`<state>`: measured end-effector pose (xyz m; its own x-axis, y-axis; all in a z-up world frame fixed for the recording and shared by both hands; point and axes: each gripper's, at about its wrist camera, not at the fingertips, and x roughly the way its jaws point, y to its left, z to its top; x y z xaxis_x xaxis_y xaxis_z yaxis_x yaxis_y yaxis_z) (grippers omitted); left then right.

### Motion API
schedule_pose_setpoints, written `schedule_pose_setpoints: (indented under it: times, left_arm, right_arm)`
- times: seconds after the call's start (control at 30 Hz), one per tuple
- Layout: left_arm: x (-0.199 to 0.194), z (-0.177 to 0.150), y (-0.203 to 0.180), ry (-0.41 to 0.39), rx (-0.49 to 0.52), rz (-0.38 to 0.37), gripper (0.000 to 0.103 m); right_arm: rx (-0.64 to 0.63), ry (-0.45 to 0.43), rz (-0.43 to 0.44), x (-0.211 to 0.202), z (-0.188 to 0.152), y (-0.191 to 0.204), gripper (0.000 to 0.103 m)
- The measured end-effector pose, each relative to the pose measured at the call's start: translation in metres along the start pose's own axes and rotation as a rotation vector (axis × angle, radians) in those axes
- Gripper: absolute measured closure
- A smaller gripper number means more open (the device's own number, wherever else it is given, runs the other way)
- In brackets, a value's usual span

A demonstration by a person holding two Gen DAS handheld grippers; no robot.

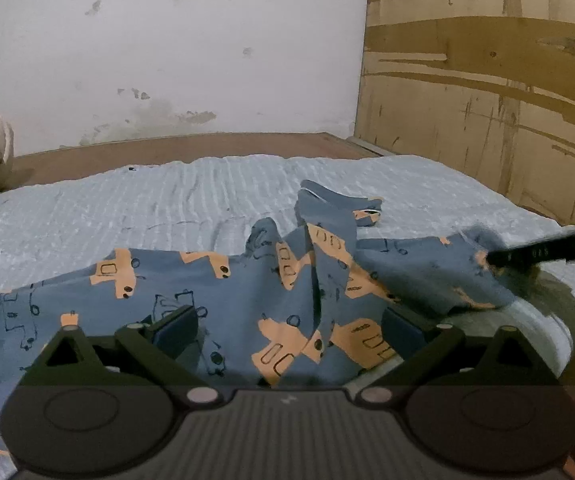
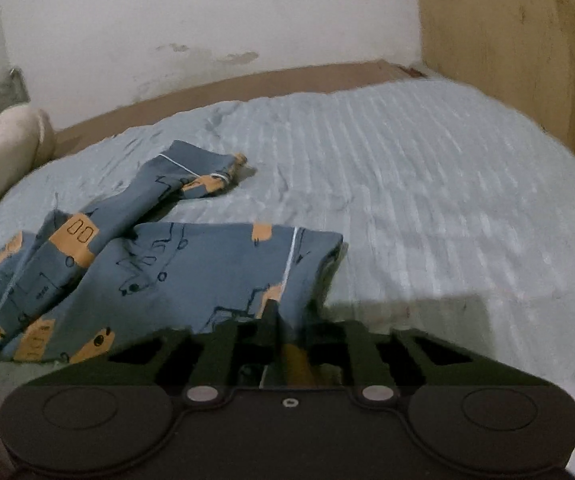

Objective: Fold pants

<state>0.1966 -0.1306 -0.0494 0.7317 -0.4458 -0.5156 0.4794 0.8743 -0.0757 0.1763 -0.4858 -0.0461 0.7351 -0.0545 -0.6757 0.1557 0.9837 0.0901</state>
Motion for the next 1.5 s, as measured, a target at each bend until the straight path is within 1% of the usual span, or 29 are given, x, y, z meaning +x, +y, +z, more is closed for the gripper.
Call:
schedule_pose_setpoints:
  times: [0.17,0.27,0.33,0.43,0.5,0.53,0.57,0.6,0.63,0.67,0.7,0.73,0.8,0.9,1.0,1.03,1.07,1.1,1.17,1.2,1.23,1.27,1.3,1.33,1.37,1.43,1.47,1.5]
  left_arm:
    - [-0.001,0.0,0.002,0.004,-0.001,0.004,0.003]
    - [0.001,-0.002,0.002,0.011,-0.001,0.004,0.003]
    - [0.002,-0.003,0.002,0.016,-0.001,0.003,0.003]
    - [0.001,-0.004,0.002,0.017,0.003,0.002,0.003]
    - [0.0,-0.004,0.002,0.015,0.006,0.003,0.003]
    - [0.0,-0.003,0.003,0.013,0.007,0.003,0.003]
    - [0.0,-0.003,0.003,0.01,0.006,0.001,0.003]
    - [0.001,-0.001,0.004,0.01,0.002,-0.002,0.003]
    - [0.003,0.0,0.003,0.011,0.0,-0.004,0.003]
    - [0.006,0.002,0.003,0.011,-0.002,-0.007,0.003]
    - [0.008,0.004,0.003,0.009,-0.003,-0.008,0.003]
    - [0.011,0.006,0.002,0.006,-0.005,-0.007,0.003]
    - [0.015,0.012,0.001,-0.005,-0.019,-0.01,0.003]
    - [0.019,0.019,-0.001,-0.013,-0.038,-0.022,0.004]
    - [0.025,0.023,-0.006,-0.002,-0.049,-0.02,0.016]
    - [0.026,0.024,-0.006,0.004,-0.058,-0.019,0.022]
    - [0.027,0.025,-0.006,0.011,-0.068,-0.022,0.029]
    - [0.028,0.025,-0.006,0.018,-0.08,-0.027,0.032]
    - [0.03,0.025,-0.006,0.031,-0.092,-0.038,0.047]
    - [0.032,0.025,-0.006,0.04,-0.095,-0.04,0.05]
    - [0.034,0.025,-0.006,0.056,-0.097,-0.038,0.059]
    - [0.038,0.026,-0.007,0.08,-0.096,-0.036,0.073]
    - [0.041,0.026,-0.008,0.104,-0.096,-0.037,0.082]
    - [0.044,0.026,-0.009,0.127,-0.099,-0.04,0.093]
    - [0.045,0.026,-0.009,0.138,-0.105,-0.043,0.101]
    - [0.042,0.026,-0.012,0.122,-0.107,-0.048,0.103]
    - [0.039,0.026,-0.014,0.107,-0.099,-0.043,0.103]
    - [0.038,0.026,-0.016,0.098,-0.087,-0.039,0.103]
  right_arm:
    - [-0.233,-0.078,-0.12,-0.005,0.025,0.01,0.094]
    - [-0.309,-0.105,-0.153,-0.003,0.039,0.01,0.093]
    - [-0.365,-0.093,-0.178,0.008,0.041,0.009,0.091]
    - [-0.4,-0.029,-0.186,0.032,0.037,0.005,0.089]
    - [-0.41,0.014,-0.201,0.049,0.032,0.001,0.07]
    - [-0.409,0.025,-0.211,0.054,0.03,-0.001,0.066]
    - [-0.4,0.025,-0.219,0.054,0.031,-0.003,0.057]
    - [-0.382,0.016,-0.228,0.052,0.033,-0.005,0.045]
    - [-0.363,-0.002,-0.239,0.049,0.037,-0.005,0.038]
    - [-0.349,-0.023,-0.241,0.045,0.042,-0.002,0.024]
    - [-0.337,-0.041,-0.234,0.044,0.047,-0.001,0.016]
    - [-0.326,-0.053,-0.219,0.042,0.053,0.001,0.014]
    - [-0.306,-0.061,-0.153,0.041,0.066,0.008,0.012]
    - [-0.273,-0.057,-0.025,0.05,0.091,0.028,0.008]
    - [-0.234,-0.04,0.104,0.069,0.116,0.057,0.007]
    - [-0.224,-0.029,0.141,0.077,0.124,0.07,0.007]
    - [-0.22,-0.015,0.168,0.087,0.133,0.084,0.008]
    - [-0.227,-0.002,0.176,0.097,0.139,0.099,0.011]
    - [-0.258,0.033,0.167,0.118,0.152,0.127,0.015]
    - [-0.267,0.054,0.161,0.129,0.156,0.138,0.016]
    - [-0.272,0.082,0.148,0.139,0.16,0.148,0.017]
    - [-0.277,0.103,0.128,0.145,0.162,0.155,0.019]
    - [-0.283,0.121,0.103,0.151,0.162,0.161,0.02]
    - [-0.287,0.139,0.075,0.158,0.163,0.165,0.021]
    - [-0.287,0.149,0.056,0.16,0.161,0.167,0.027]
    - [-0.274,0.161,0.032,0.164,0.161,0.165,0.05]
    - [-0.261,0.163,0.033,0.164,0.158,0.161,0.08]
    - [-0.243,0.161,0.037,0.163,0.157,0.157,0.093]
